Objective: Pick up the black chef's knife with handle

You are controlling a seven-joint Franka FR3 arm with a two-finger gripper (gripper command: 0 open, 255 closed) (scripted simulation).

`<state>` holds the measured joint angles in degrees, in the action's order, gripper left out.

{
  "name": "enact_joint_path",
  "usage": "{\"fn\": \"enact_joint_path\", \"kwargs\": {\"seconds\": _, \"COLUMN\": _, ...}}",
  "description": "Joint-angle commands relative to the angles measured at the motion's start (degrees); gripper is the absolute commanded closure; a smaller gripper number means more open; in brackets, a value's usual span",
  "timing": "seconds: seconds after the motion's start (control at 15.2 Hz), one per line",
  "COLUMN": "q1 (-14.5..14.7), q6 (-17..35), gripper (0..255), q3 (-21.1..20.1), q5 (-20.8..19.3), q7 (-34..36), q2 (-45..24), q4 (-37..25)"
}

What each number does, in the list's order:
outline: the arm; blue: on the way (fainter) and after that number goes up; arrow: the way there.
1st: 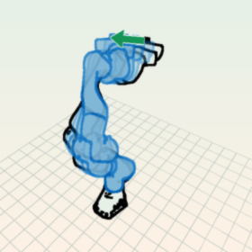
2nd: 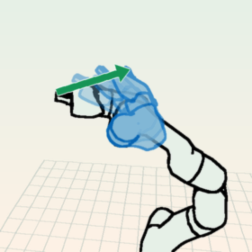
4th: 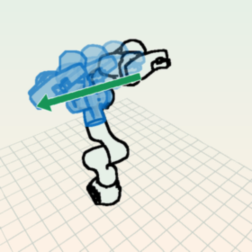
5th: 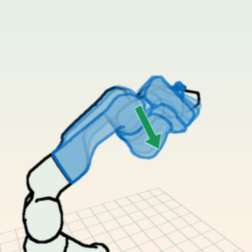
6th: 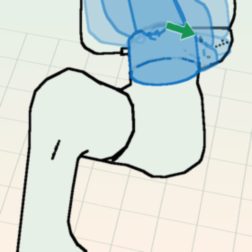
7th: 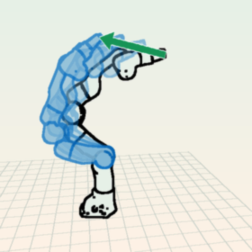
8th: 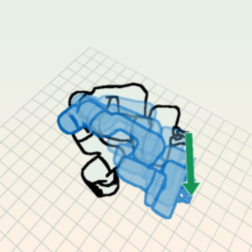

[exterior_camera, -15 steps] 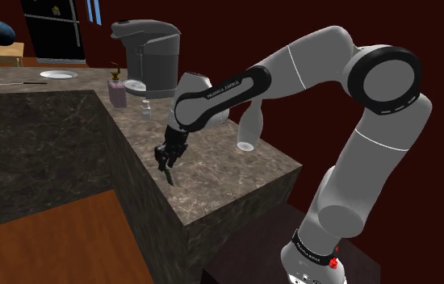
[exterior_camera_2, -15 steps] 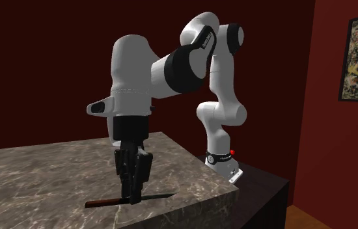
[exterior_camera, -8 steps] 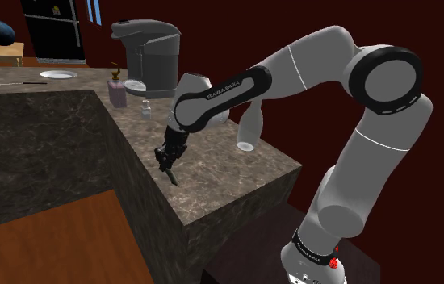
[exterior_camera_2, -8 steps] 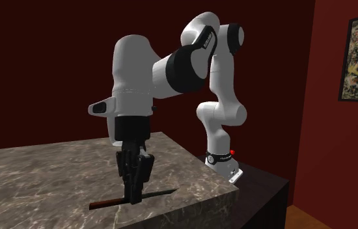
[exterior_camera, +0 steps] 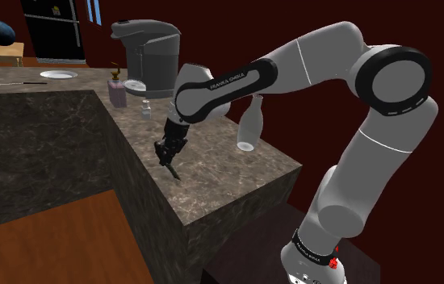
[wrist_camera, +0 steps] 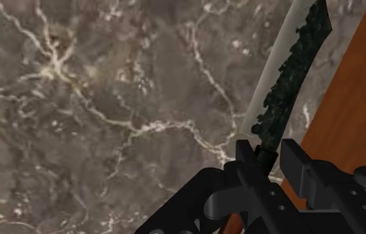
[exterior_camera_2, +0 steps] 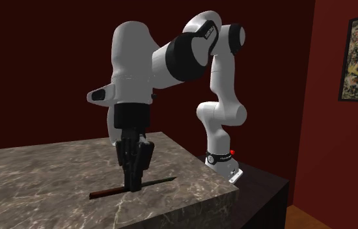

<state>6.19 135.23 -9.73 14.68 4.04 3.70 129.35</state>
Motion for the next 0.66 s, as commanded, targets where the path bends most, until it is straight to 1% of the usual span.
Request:
{"fn": "enact_joint_path", "kwargs": {"seconds": 0.0, "q1": -0.06, "q6": -1.84, "gripper": 255, "q3": 0.04, "q5": -0.26, "q7": 0.44, "q2": 0.79, "q4": -1.06}}
{"fn": "enact_joint_path", "kwargs": {"seconds": 0.46, "q1": -0.26, "q6": -7.17, "gripper": 255, "q3": 0.25, "q5": -0.86, "q7": 1.45, "q2": 2.99, "q4": -4.25}}
{"fn": "enact_joint_path", "kwargs": {"seconds": 0.59, "q1": -0.26, "q6": -7.29, "gripper": 255, "q3": 0.26, "q5": -0.87, "q7": 1.47, "q2": 3.03, "q4": -4.32}}
